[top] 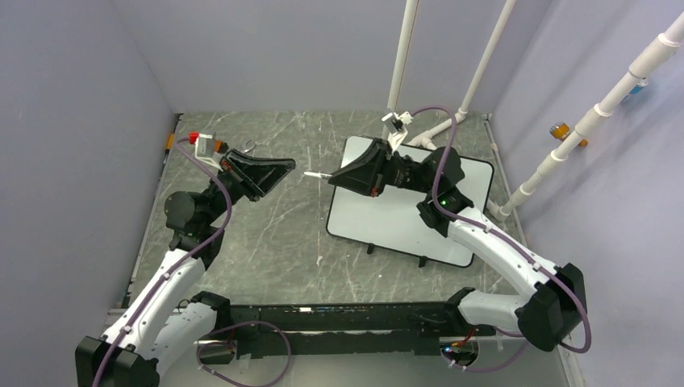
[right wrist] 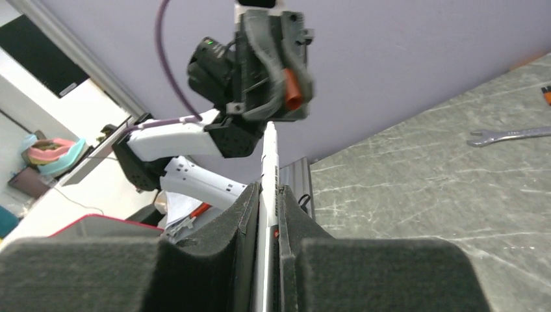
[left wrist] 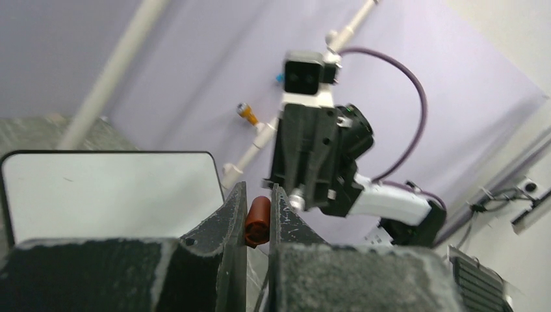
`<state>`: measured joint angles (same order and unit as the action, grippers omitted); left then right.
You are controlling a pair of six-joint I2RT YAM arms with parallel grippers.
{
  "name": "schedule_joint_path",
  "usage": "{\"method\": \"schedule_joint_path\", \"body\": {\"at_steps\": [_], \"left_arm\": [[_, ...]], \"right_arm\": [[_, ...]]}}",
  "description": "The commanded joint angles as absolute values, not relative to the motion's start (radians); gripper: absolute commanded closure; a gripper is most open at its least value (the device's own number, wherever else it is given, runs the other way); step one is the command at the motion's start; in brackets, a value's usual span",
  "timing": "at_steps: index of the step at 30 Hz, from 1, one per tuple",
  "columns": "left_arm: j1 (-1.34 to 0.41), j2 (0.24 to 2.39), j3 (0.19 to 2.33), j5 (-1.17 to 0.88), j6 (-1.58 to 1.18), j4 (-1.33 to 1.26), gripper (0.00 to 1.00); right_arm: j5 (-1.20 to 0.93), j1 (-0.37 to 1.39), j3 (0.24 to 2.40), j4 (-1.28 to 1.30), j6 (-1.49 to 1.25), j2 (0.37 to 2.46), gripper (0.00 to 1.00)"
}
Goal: Write a sentence on the whiteboard
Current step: Open the whiteboard marker, then place the pen cap at the center of the board.
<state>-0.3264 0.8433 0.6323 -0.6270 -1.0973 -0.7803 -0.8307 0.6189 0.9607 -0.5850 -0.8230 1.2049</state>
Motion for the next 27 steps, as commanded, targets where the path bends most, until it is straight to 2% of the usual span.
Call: {"method": "schedule_joint_path", "body": {"at_steps": [1, 7, 12, 15, 23, 27], "left_arm": [[-0.29, 0.828, 0.631, -0.577, -1.105, -0.796, 1.0], [-0.257, 0.789, 0.639, -0.55, -1.039, -0.645, 1.0], [-0.245, 0.75, 0.709, -0.326, -0.794, -0.044, 1.0], [-0.244, 0.78, 0.703, -0.138, -0.733, 0.178, 1.0], [-0.24, 0.901, 0.55, 0.041, -0.756, 0.27, 1.0], [-0.241, 0.942, 0.506, 0.145, -0.808, 0.303, 0.96]], "right_arm": [[-0.87, 0.613, 0.942, -0.677, -0.825, 1.124, 1.0], [-0.85, 0.593, 0.922, -0.605, -0.781, 1.079, 1.0], [-0.719, 0.592, 0.919, -0.378, -0.612, 0.992, 1.0], [-0.614, 0.592, 0.911, -0.273, -0.542, 0.941, 1.0], [-0.476, 0.592, 0.899, -0.132, -0.464, 0.893, 1.0], [-0.452, 0.592, 0.898, -0.106, -0.45, 0.881, 1.0]]}}
